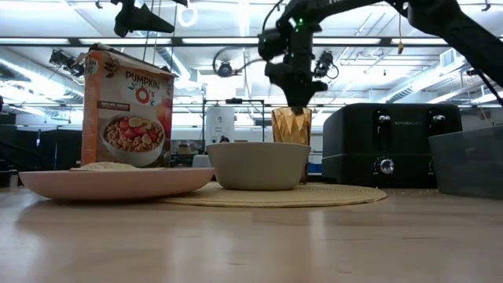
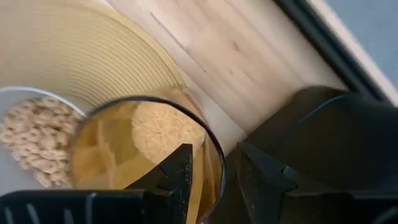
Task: Arrange a breakfast setting
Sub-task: Adjust the gray bowl containing cereal
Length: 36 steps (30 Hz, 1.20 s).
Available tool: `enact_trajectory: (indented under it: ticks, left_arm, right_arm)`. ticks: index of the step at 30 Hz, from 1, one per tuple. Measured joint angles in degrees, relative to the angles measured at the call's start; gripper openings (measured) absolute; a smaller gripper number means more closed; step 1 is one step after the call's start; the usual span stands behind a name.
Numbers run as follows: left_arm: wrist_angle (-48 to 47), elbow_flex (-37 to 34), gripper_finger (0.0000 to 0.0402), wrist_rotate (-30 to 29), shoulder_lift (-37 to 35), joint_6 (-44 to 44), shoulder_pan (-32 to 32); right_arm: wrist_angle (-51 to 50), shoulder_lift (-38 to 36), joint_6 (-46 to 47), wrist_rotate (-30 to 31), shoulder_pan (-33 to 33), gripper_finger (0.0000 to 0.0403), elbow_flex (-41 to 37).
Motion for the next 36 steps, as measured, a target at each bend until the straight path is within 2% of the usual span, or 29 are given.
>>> enact_trajectory:
  ticks: [6, 12, 17, 20, 23, 30, 36]
  left_arm:
    - [-0.1, 0.0, 0.0318, 0.0, 0.0, -0.4, 0.0]
    - [-0.5, 0.0, 0.0318, 0.1, -0.1, -0.4, -0.4]
    - [-1.6, 0.0, 0.0318, 0.8, -2.5, 0.3, -0.5]
    - [-2.4, 0.0, 0.0318, 0.8, -5.2, 1.0, -0.5]
    - [-3.3, 0.0, 0.0318, 1.5, -8.3, 2.5, -0.5]
    - [-7.1, 0.0, 0.0318, 4.9, -14.7, 3.5, -0.5]
    - [-11.4, 0.0, 0.0318, 5.4, -16.5, 3.5, -0.5]
  right_arm:
    - [-2.6, 0.0, -0.5, 0.1, 2.0, 0.0136, 8.8]
    - [3.0, -3.7, -5.9, -0.1, 13.3, 0.0135, 6.0]
    - [5.1, -2.3, -9.4, 3.5, 23.3, 0.0135, 5.9]
    - [5.9, 0.2, -12.1, 5.5, 27.1, 0.0135, 5.8]
    - [11.5, 1.5, -14.2, 5.9, 29.1, 0.0135, 1.7]
    - [23.0, 1.4, -14.8, 7.4, 32.6, 0.0132, -14.9]
    - [27.0, 1.4, -8.4, 7.5, 34.6, 0.0132, -21.5]
